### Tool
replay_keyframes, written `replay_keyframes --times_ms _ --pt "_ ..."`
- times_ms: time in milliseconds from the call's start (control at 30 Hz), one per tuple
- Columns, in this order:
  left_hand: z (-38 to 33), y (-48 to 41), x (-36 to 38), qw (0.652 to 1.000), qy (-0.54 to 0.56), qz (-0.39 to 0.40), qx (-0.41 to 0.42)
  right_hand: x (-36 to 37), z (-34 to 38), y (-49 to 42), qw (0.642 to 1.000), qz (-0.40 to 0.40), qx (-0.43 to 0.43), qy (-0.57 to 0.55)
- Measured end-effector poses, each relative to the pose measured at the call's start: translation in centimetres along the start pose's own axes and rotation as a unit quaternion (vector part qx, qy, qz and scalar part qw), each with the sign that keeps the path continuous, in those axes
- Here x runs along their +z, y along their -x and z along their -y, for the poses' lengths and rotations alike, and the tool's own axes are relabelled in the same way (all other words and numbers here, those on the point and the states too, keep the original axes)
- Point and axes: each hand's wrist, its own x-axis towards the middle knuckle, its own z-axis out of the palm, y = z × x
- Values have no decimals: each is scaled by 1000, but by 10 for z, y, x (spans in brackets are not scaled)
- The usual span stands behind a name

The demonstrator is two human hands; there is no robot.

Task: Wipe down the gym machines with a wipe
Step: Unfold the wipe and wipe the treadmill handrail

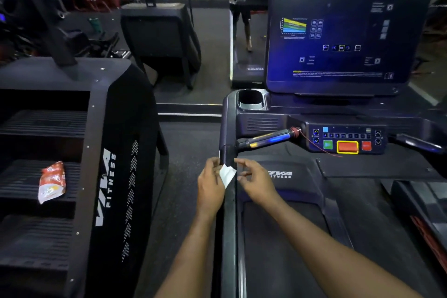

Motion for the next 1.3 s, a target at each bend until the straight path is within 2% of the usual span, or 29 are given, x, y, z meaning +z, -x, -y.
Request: replay_keyframes --times_ms 133,233,367,500,567,633,733,867,967,1033,1133,1233,1300 --pt "0 2 2 1000 -25 5 -7 6 -1 -19 1000 1 -5 -4" --pt "0 5 6 999 -48 2 -27 12 -2 -34 998 35 1 48" --pt "-5 8 20 994 -95 -46 -36 7 -13 -46 996 67 21 45" --pt "-14 18 29 985 -132 -90 -63 -9 -28 -45 999 45 -8 -2" --pt "-16 19 33 980 -150 -85 -98 -19 -36 -51 998 51 -13 -17" --pt "-15 19 37 973 -178 -65 -131 -27 -48 -54 995 96 -11 -23" --pt "-17 17 40 966 -219 -19 -139 -29 -57 -48 986 161 -39 -8" --pt "-25 18 41 961 -235 -17 -146 -21 -59 -35 987 127 -103 15" --pt "-31 20 43 958 -242 -31 -149 -23 -67 -31 989 90 -103 54" --pt "-33 20 43 956 -250 -37 -149 -25 -80 -30 994 63 -71 53" --pt "-34 20 44 951 -267 -40 -154 -23 -101 -34 998 33 57 0" --pt "-34 19 45 943 -289 -34 -163 -18 -114 -45 971 52 228 -56" --pt "-31 18 46 938 -302 -32 -168 -8 -119 -55 950 64 291 -91"
